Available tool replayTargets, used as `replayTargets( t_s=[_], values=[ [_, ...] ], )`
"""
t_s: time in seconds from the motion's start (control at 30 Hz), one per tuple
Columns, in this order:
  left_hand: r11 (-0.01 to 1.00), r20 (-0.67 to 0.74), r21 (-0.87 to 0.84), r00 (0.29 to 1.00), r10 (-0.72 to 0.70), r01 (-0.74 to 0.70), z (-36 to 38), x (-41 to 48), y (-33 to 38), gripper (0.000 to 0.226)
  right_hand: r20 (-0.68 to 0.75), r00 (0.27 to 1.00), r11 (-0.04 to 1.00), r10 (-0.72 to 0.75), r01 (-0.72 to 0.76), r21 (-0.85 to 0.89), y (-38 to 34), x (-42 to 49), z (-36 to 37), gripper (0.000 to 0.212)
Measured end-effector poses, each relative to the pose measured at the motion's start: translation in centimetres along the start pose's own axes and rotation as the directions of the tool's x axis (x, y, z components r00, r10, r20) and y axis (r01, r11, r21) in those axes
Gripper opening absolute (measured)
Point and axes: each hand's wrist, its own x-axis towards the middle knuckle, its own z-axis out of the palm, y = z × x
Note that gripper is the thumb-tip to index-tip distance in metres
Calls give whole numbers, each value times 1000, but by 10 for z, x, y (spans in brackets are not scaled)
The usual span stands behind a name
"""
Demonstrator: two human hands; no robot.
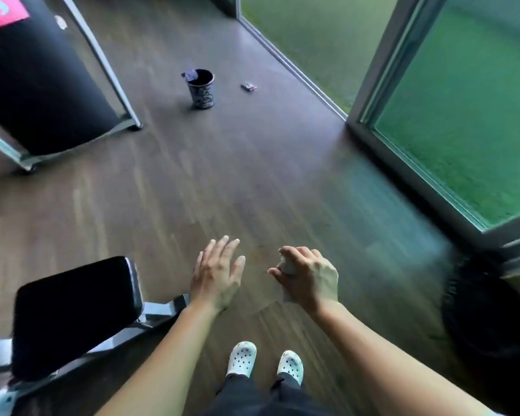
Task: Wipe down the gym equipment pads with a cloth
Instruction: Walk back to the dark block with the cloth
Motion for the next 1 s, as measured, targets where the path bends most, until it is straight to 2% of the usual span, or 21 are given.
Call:
replayTargets(
  t_s=[0.1, 0.23, 0.33, 0.47, 0.63, 0.77, 0.87, 1.0],
  values=[
    [982, 115, 25, 976, 184, -188, 27, 15, 62, 77, -86, 979, 982, 183, -186, -26, 51, -23, -31, 41],
    [895, 276, 6, 861, 428, -447, 69, 20, 141, 77, -214, 870, 886, 445, -463, -38, 108, -69, -71, 42],
    [769, 388, -16, 705, 594, -639, 107, 11, 199, 75, -300, 725, 757, 621, -653, -11, 143, -118, -100, 42],
    [577, 498, -112, 457, 737, -809, 156, -25, 275, 73, -408, 469, 533, 783, -844, 52, 178, -197, -132, 44],
    [290, 560, -261, 100, 823, -921, 220, -107, 358, 69, -531, 129, 242, 837, -959, 149, 203, -303, -171, 46],
    [87, 560, -385, -157, 814, -919, 259, -188, 410, 64, -567, -93, 60, 819, -968, 244, 215, -385, -197, 47],
    [-19, 536, -461, -296, 790, -887, 277, -249, 444, 62, -580, -256, -63, 773, -942, 331, 217, -438, -214, 51],
    [-164, 507, -539, -474, 720, -826, 300, -322, 485, 59, -584, -409, -180, 701, -894, 410, 224, -498, -229, 50]
  ],
)
